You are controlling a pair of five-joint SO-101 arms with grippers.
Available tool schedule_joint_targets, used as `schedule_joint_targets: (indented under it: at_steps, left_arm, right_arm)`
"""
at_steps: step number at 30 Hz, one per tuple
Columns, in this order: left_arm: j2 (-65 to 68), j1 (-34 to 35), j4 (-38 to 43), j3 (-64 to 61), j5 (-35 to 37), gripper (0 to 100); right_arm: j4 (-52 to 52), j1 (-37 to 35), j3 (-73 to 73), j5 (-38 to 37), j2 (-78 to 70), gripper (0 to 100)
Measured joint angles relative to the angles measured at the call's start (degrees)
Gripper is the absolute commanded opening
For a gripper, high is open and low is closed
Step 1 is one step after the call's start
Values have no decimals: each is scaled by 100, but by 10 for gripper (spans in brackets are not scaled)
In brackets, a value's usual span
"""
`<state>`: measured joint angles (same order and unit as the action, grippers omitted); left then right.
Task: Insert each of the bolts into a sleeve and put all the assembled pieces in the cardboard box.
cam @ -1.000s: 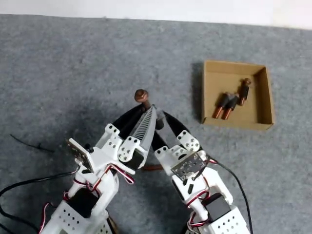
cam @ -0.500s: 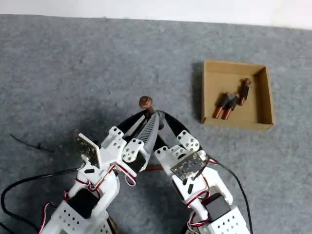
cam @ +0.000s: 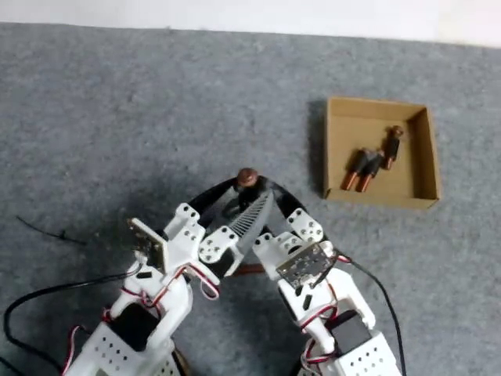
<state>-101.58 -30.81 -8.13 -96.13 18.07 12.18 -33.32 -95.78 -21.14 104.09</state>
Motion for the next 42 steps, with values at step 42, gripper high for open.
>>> schedule_joint_targets:
  at_steps: [42]
  left_arm:
    - [-9, 1134, -9, 211, 352, 181]
  right_arm:
    - [-624, 1143, 0, 756, 0, 6]
